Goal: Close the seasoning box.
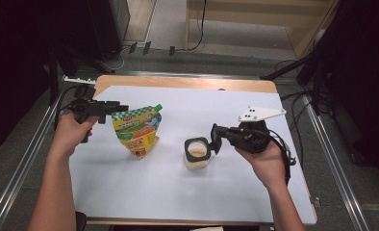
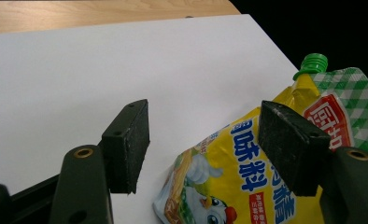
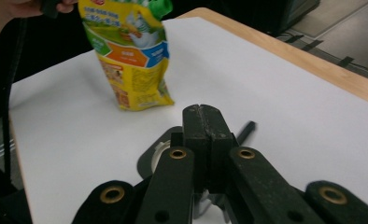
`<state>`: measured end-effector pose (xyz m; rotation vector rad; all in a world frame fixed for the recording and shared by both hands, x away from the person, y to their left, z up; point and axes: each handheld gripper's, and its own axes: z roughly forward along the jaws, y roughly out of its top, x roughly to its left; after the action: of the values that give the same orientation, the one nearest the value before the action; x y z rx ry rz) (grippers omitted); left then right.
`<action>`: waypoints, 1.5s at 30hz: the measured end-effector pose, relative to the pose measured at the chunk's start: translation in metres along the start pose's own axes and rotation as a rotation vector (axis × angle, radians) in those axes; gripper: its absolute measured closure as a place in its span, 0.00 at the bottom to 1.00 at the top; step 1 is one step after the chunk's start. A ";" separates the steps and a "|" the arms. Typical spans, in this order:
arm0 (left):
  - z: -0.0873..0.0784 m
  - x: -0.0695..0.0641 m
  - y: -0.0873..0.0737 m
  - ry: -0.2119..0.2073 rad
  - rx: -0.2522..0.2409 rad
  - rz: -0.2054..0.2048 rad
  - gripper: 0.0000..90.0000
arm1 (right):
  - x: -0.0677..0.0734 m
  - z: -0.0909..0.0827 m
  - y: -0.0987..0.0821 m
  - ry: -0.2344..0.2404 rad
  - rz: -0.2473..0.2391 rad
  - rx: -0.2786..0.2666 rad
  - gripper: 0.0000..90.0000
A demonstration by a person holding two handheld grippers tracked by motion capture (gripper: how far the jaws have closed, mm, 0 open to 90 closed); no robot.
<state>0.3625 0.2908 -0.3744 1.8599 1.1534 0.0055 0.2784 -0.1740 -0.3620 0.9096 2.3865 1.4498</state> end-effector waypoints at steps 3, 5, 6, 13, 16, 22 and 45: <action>0.001 0.000 -0.001 -0.004 -0.004 -0.008 0.38 | -0.011 -0.006 -0.003 -0.036 0.015 -0.012 1.00; 0.001 0.000 -0.001 -0.002 -0.005 -0.010 0.38 | -0.017 -0.007 -0.006 -0.060 0.029 -0.010 1.00; 0.001 0.000 -0.001 -0.003 -0.006 -0.011 0.38 | -0.020 -0.007 -0.009 -0.066 0.037 -0.008 1.00; 0.002 -0.001 -0.001 0.004 -0.006 -0.013 0.37 | -0.034 0.010 -0.026 -0.085 0.072 0.041 1.00; 0.002 -0.001 -0.001 0.008 -0.008 -0.015 0.37 | -0.039 0.018 -0.033 -0.071 0.094 0.064 1.00; 0.002 -0.002 -0.001 0.004 -0.005 -0.011 0.37 | -0.039 0.034 -0.042 -0.028 0.117 0.097 1.00; 0.005 -0.002 -0.002 0.004 -0.001 -0.025 0.35 | -0.018 0.044 -0.034 0.020 0.078 0.098 1.00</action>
<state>0.3623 0.2863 -0.3779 1.8453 1.1792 -0.0051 0.2998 -0.1634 -0.4153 1.0260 2.4817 1.3857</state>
